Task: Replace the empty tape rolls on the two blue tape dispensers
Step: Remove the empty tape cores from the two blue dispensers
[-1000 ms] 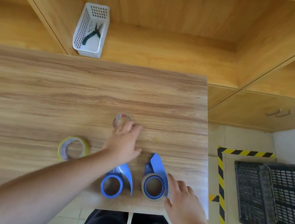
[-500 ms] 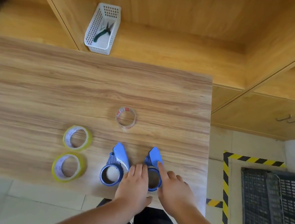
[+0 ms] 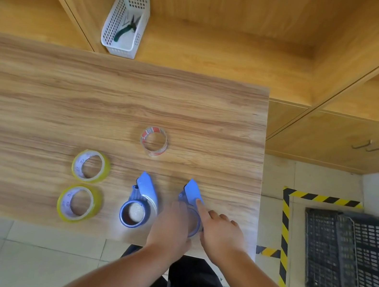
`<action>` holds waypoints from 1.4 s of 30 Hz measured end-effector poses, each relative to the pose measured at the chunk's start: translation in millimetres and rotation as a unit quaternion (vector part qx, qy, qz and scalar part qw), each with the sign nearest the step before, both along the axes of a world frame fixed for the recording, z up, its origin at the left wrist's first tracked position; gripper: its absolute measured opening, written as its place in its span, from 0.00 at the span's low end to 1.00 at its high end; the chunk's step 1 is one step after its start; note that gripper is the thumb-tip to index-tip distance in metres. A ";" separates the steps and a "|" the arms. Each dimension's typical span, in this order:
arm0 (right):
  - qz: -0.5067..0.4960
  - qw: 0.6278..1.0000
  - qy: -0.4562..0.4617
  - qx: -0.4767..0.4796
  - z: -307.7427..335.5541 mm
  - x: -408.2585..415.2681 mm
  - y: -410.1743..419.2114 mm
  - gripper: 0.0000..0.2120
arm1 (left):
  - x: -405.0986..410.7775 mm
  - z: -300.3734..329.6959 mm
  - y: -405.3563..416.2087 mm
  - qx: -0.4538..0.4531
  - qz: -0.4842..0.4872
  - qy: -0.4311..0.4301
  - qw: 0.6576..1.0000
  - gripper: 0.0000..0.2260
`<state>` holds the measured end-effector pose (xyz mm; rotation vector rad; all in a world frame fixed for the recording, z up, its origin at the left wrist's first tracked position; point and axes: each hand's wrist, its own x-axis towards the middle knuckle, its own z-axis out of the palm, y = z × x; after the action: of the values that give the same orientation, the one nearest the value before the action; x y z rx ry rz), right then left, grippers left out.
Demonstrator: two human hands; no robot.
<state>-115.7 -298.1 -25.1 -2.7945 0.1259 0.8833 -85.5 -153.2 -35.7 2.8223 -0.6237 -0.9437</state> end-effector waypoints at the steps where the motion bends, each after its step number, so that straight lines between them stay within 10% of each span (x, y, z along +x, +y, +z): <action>1: 0.006 1.000 -0.002 -0.004 -0.1 -2.1 -1.5 0.39 | -1.0 -0.4 1.6 -0.001 -0.005 0.002 1.000 0.37; 42: -0.072 0.996 0.019 -0.047 27.8 -3.4 -45.9 0.32 | 111.3 49.1 -30.6 -0.139 0.036 -0.068 0.987 0.41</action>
<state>-119.1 -344.0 2.7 -2.8121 0.3800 0.9179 25.8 -183.8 13.4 2.6520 -0.6100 -0.6018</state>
